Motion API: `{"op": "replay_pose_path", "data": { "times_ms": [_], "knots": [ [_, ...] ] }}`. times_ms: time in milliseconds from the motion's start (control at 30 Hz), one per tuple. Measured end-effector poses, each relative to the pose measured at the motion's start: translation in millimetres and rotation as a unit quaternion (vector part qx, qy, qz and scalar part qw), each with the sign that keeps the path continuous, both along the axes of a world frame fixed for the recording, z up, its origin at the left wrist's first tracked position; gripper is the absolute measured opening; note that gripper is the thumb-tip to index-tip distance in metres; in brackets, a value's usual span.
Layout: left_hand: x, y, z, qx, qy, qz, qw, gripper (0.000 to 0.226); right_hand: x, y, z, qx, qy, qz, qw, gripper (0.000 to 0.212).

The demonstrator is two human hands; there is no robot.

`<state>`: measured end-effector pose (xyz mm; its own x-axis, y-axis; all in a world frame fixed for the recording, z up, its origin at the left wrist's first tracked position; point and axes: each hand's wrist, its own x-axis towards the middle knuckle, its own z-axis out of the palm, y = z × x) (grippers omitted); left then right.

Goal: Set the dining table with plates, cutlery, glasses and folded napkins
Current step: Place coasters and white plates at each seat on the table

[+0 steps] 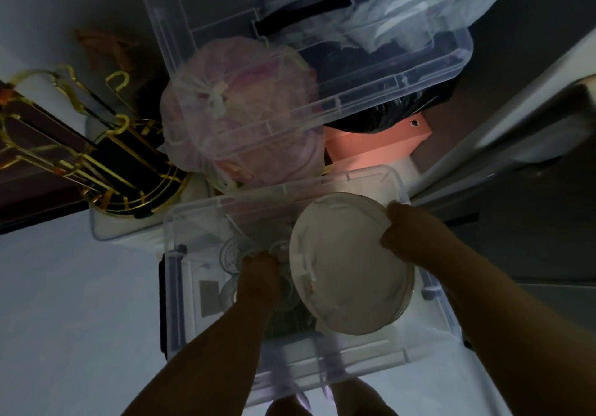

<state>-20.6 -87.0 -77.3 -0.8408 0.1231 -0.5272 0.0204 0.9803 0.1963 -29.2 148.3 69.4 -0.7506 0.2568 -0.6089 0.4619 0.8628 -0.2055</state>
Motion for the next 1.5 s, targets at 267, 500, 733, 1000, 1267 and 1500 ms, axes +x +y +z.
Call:
{"op": "replay_pose_path", "data": {
  "times_ms": [267,500,733,1000,1267,1500],
  "knots": [
    [3,-2,-1,-0.014,-0.001,-0.044,0.999,0.033,0,-1,-5,-0.003,0.001,-0.005,1.0,0.019],
    [6,-10,4,0.029,-0.025,-0.026,0.999,0.026,2,1,-3,-0.022,0.012,-0.023,0.999,0.013],
    [12,-29,16,0.067,0.022,0.029,0.997,0.031,7,3,18,-0.095,0.017,-0.072,0.993,0.028],
    [32,-9,117,0.594,-0.191,0.495,0.604,0.052,10,7,59,-0.225,0.011,-0.154,0.962,0.041],
    [48,18,198,0.755,-0.285,0.386,0.447,0.083,22,18,94,-0.363,0.031,-0.216,0.906,0.039],
    [43,38,234,0.694,-0.209,0.39,0.568,0.039,44,40,118,-0.396,0.069,-0.248,0.881,0.037]
  ]
}}
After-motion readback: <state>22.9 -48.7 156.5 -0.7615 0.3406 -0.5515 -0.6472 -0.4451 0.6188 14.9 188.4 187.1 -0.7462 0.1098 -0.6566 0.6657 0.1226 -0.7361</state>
